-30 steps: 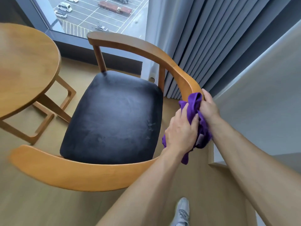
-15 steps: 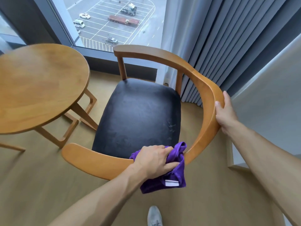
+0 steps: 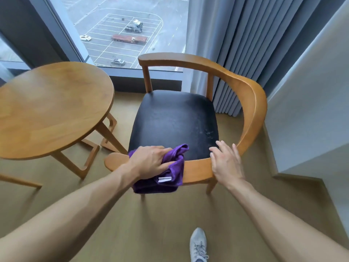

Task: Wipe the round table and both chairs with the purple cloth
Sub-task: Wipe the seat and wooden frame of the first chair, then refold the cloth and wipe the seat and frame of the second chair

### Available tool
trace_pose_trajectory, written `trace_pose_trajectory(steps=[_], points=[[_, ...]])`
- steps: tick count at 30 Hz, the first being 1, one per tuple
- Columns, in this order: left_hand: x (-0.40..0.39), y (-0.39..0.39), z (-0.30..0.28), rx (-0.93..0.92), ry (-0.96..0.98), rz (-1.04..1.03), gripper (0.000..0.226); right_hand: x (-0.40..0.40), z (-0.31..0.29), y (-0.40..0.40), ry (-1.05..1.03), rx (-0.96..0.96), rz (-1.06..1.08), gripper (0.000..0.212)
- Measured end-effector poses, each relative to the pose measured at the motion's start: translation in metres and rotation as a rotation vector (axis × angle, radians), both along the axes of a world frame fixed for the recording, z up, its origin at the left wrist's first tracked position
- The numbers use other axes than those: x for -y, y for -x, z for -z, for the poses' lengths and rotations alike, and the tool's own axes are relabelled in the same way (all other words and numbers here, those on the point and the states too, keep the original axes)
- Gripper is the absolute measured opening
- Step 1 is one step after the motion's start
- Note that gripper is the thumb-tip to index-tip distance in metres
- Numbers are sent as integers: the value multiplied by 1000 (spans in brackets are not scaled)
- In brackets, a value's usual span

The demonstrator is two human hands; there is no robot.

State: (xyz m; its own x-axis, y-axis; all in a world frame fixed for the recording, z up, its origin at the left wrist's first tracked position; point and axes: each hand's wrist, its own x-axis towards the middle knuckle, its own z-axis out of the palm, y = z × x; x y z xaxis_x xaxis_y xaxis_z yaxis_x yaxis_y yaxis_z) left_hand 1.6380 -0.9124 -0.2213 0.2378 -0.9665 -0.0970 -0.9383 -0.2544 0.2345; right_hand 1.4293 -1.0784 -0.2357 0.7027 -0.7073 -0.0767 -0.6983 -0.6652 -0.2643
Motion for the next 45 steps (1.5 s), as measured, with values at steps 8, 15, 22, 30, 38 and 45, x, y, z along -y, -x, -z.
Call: trace_pose_trajectory(steps=[8,15,22,30,38,45], points=[[-11,5,1,197,51,-189,38,-33,10,-10,33,-25,64,37],[-2,40,10,118,170,92,65,-28,11,-5,39,-152,40,42],[-92,-94,3,-125,223,-211,45,-94,-22,-51,-86,-34,279,33],[-118,-154,-158,-1096,708,-552,31,-203,-179,-190,-1036,556,166,44],[-172,-188,-349,-1899,719,-554,40,-233,-366,-244,-866,717,42,39],[-250,-239,-376,-1979,791,-808,39,-254,-428,-269,-801,851,106,19]])
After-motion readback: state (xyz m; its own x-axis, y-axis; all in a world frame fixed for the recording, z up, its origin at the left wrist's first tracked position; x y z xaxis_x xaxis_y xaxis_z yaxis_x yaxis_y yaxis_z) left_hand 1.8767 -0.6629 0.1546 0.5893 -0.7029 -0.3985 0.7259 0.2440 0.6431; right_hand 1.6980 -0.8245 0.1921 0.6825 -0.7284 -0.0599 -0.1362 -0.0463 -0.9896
